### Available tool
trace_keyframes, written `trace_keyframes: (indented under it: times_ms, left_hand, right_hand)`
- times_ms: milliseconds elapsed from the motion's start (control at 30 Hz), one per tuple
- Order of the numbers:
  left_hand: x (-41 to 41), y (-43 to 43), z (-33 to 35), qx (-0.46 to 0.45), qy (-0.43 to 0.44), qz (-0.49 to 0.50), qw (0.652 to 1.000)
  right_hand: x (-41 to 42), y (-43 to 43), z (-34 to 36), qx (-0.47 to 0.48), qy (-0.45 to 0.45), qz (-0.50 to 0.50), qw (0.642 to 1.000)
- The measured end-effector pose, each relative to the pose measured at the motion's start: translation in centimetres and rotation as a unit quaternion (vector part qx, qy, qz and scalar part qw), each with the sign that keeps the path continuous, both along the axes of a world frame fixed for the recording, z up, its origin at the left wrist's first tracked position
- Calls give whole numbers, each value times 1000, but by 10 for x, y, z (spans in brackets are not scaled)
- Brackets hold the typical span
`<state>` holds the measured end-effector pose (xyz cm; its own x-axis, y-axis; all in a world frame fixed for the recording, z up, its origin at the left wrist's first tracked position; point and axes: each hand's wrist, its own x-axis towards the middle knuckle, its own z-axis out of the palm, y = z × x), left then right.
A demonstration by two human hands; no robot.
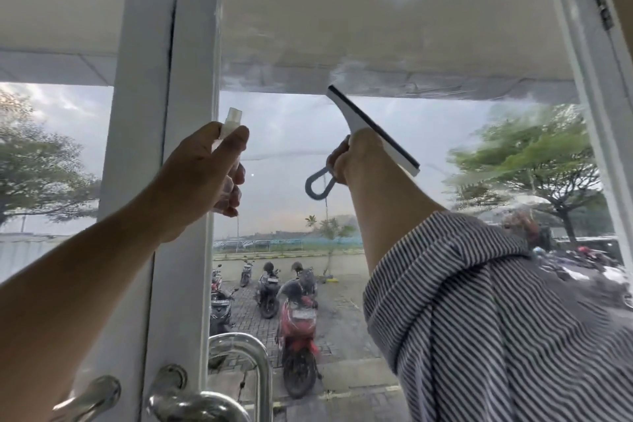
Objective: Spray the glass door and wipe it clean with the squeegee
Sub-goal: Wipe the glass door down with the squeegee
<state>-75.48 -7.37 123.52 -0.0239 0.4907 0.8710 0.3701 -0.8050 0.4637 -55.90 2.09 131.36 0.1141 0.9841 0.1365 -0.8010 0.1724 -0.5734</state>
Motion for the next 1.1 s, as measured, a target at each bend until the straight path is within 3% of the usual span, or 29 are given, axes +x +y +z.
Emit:
trace_keyframes:
  times_ms: [233,433,700,900,1100]
  left_hand:
    - [17,12,7,-125,-28,-66,990]
    - [60,19,21,-124,-114,-95,981]
    - [126,30,41,-111,-140,-87,980]
    - [150,33,62,-105,-158,-104,976]
    - [148,45,69,-96,-189,-55,976]
  right_hand:
    - [21,-8,-8,44,-69,-1,997]
    - [72,-5,-13,73,-154,-33,985]
    - [123,-8,-7,119,-215,-73,967]
    - [140,-13,1,128,-204,-73,968]
    - [146,-11,14,132,-162,-71,975]
